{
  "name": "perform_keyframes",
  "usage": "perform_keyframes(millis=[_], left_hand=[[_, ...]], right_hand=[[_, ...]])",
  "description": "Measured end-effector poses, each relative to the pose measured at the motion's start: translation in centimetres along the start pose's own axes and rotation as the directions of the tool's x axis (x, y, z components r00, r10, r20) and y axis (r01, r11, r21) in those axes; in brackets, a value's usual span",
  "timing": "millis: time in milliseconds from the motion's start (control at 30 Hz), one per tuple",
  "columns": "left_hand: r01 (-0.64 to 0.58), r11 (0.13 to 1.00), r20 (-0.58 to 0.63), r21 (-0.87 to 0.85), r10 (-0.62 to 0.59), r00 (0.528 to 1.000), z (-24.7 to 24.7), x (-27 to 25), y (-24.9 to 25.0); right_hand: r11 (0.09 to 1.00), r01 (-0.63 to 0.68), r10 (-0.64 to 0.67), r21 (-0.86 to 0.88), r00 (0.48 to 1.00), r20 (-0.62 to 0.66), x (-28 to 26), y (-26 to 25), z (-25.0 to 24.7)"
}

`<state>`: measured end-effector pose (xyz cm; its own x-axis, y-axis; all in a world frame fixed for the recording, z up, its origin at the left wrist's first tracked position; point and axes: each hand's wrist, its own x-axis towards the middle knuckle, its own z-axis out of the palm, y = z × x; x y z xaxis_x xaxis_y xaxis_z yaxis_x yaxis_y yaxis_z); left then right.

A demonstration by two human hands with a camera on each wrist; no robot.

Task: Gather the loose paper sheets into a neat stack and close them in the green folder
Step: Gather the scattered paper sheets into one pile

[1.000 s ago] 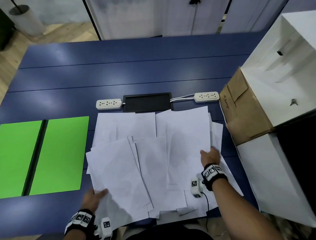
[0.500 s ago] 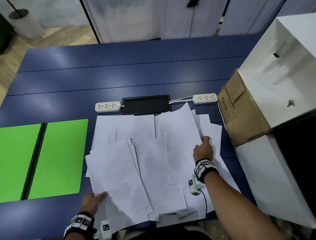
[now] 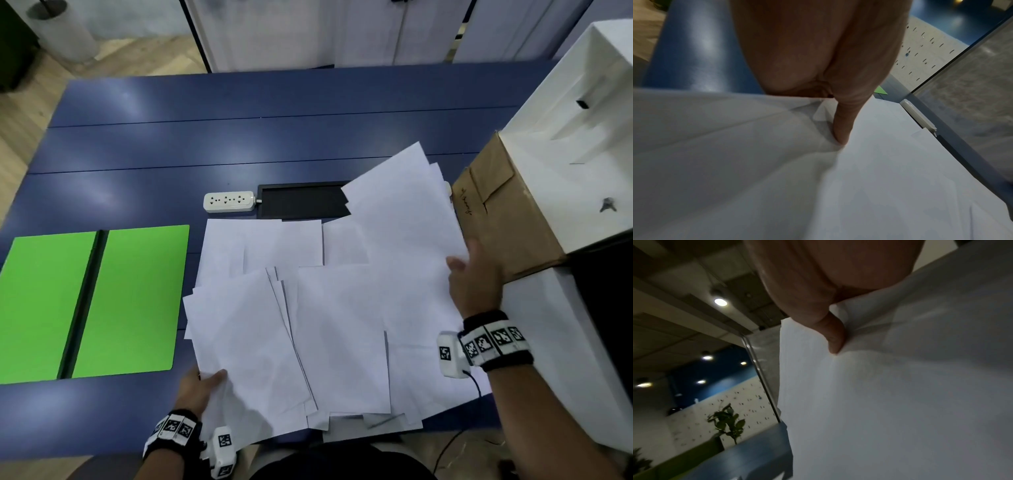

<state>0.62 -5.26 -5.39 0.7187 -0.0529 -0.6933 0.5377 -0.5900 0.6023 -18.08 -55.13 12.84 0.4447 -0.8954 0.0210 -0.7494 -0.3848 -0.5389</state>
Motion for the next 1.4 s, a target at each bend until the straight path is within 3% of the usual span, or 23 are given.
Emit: perform_keyframes(millis=[167,300,467,567,667,733,833,967,1067,1167,1267,1300,1333,1400], left_hand=[[0.030,1.000,0.011,0.001,-0.030,1.000,-0.3,0.0,-0.1],[0.032,0.999,0.009,-0.003,-0.032,0.999,-0.4,-0.2,0.0],[0.008,0.999,0.037,-0.032,-0.007,0.999,-0.4,-0.6,0.4],[-0.011,0.999,0.057,-0.038,0.013,0.998,-0.4,-0.7,0.4],[-0.010,1.000,0.079,-0.018,0.012,0.997,-0.6,0.1,-0.4],[-0.009,0.996,0.092,-0.087,0.017,0.996,-0.5,0.7,-0.9],[0.004,0.990,0.061,-0.142,0.004,0.998,-0.6,-0.8,1.1],[0.190,0.952,0.081,-0.239,-0.175,0.981,-1.2,0.1,0.4],[0.232,0.930,0.086,-0.283,-0.217,0.972,-1.2,1.1,-0.2],[0.122,0.959,0.133,-0.256,-0.090,0.987,-0.9,-0.8,1.3],[0.017,0.966,0.150,-0.259,0.023,0.988,-0.6,-1.5,1.3],[0.003,0.967,0.150,-0.256,0.037,0.988,-0.7,-1.4,1.1],[-0.005,0.968,0.150,-0.249,0.044,0.988,-0.6,-1.3,0.8],[-0.018,0.969,0.152,-0.245,0.057,0.987,-0.6,-0.5,0.3]], right_hand=[[0.978,0.195,-0.204,-0.068,0.966,-0.157,-1.7,-2.1,-0.8],[0.920,0.381,-0.391,-0.093,0.873,-0.292,-3.1,-3.2,-0.4],[0.902,0.429,-0.424,-0.059,0.848,-0.318,-4.6,-6.6,-1.8],[0.915,0.398,-0.380,0.065,0.906,-0.186,-4.9,-8.7,-2.0],[0.952,0.256,-0.264,0.168,0.964,0.026,-5.6,-10.1,1.1],[0.946,0.098,-0.160,0.309,0.970,0.181,-6.6,-10.2,4.6],[0.865,-0.207,-0.009,0.458,0.905,0.426,-9.8,-10.4,10.5],[0.829,-0.417,0.070,0.373,0.739,0.670,-15.2,-10.2,18.2],[0.861,-0.439,0.110,0.258,0.654,0.748,-18.0,-10.0,21.9],[0.889,-0.412,0.125,0.198,0.637,0.761,-20.0,-10.8,23.8],[0.916,-0.341,0.043,0.211,0.606,0.794,-20.7,-12.1,24.5],[0.916,-0.315,-0.004,0.250,0.613,0.790,-20.4,-12.2,24.3],[0.914,-0.282,-0.040,0.293,0.654,0.755,-20.0,-11.9,24.0],[0.919,-0.231,0.008,0.319,0.821,0.571,-18.6,-10.3,23.1]])
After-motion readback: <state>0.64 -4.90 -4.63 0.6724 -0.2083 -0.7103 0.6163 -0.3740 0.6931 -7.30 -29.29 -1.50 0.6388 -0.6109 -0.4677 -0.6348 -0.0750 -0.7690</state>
